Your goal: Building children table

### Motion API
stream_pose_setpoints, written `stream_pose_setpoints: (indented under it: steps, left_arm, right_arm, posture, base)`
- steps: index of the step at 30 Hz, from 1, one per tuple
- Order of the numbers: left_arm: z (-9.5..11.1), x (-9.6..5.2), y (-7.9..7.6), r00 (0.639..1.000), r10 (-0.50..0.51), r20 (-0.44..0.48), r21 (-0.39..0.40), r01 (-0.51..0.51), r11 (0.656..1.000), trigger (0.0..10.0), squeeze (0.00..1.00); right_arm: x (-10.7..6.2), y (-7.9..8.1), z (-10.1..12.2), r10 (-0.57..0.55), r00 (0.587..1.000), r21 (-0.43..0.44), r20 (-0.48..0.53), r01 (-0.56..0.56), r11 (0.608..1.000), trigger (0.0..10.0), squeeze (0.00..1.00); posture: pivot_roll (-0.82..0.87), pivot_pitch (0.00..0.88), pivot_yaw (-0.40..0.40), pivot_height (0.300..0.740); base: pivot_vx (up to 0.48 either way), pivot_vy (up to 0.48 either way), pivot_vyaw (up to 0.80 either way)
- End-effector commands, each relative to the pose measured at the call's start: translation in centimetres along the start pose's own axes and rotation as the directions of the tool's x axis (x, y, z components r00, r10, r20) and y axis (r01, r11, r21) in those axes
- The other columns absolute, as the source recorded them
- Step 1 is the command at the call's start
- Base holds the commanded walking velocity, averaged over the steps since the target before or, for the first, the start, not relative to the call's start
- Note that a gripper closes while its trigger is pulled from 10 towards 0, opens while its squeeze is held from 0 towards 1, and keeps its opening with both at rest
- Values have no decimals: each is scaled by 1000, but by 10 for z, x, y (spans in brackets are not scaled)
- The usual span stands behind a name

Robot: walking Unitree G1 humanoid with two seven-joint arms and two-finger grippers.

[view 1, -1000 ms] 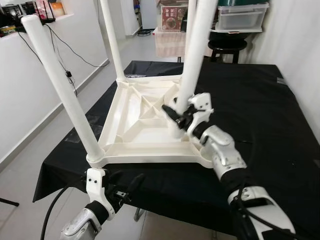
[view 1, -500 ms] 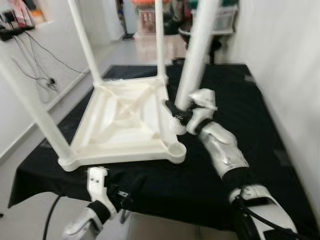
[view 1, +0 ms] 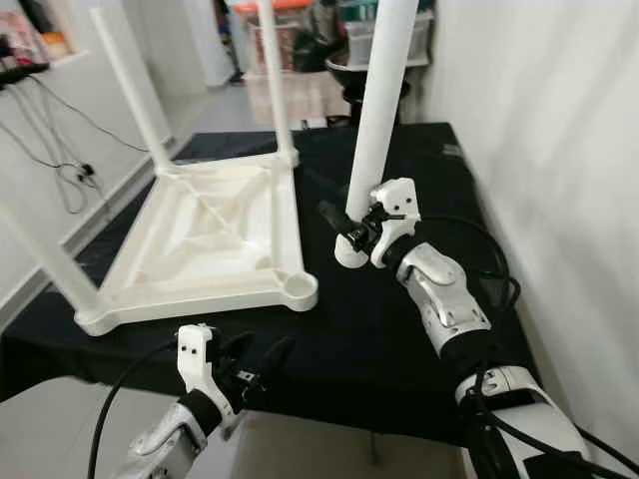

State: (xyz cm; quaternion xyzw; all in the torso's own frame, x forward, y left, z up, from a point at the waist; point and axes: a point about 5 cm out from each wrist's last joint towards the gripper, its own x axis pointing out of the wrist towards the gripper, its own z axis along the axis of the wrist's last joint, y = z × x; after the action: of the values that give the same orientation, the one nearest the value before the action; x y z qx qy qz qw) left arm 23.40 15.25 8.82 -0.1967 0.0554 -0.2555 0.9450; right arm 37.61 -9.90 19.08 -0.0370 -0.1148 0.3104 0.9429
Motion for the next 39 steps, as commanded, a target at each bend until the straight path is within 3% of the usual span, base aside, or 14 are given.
stream_pose_setpoints:
  steps: [1, 8, 10, 15, 20, 23, 27, 31, 39]
  left_arm:
    - [-2, -3, 8, 999, 30, -16, -10, -31, 999, 10000, 0]
    - [0, -3, 8, 1000, 26, -12, -2, -26, 1000, 10000, 0]
    - [2, -3, 7, 1000, 26, -9, 7, -26, 1000, 10000, 0]
    - [4, -3, 5, 1000, 25, -10, 21, -24, 999, 10000, 0]
    - [7, -4, 4, 999, 35, -2, 34, -35, 999, 10000, 0]
    - [11, -7, 2, 999, 41, 7, 49, -41, 998, 10000, 0]
    - [14, -8, -1, 999, 40, 14, 57, -41, 998, 10000, 0]
    - [28, -21, -28, 999, -14, 46, 92, 9, 996, 10000, 0]
    - [34, -35, -54, 998, -51, 35, 108, 47, 993, 10000, 0]
  right_arm:
    - [7, 11, 3, 37, 999, -13, 17, -37, 999, 10000, 0]
    - [8, 14, 3, 49, 999, -12, 17, -49, 999, 10000, 0]
    - [15, 19, 8, 59, 998, 63, 29, -61, 996, 10000, 0]
    - [24, 23, 5, 91, 995, 43, -34, -89, 995, 10000, 0]
    - [24, 9, 12, 168, 985, 278, 30, -170, 945, 10000, 0]
    - [16, 8, 16, 320, 945, 231, 69, -327, 916, 10000, 0]
    - [14, 7, 18, 367, 928, 211, 66, -373, 904, 10000, 0]
    - [0, 8, 20, 610, 792, 122, -4, -605, 787, 10000, 0]
    - [2, -2, 28, 621, 783, 103, -40, -615, 782, 10000, 0]
  posture:
    - [6, 0, 50, 740]
    - [8, 0, 52, 740]
    - [10, 0, 57, 740]
    - [30, 0, 51, 740]
    - [54, 9, 48, 740]
    - [60, 31, 51, 740]
    - [67, 63, 54, 740]
    - [89, 155, 62, 740]
    - [111, 219, 79, 740]
  base:
    - [0, 266, 0]
    - [0, 38, 0]
    - [0, 0, 0]
    - [0, 0, 0]
    - [0, 0, 0]
    - [0, 0, 0]
    - [0, 0, 0]
    - [0, 0, 0]
    - [0, 0, 0]
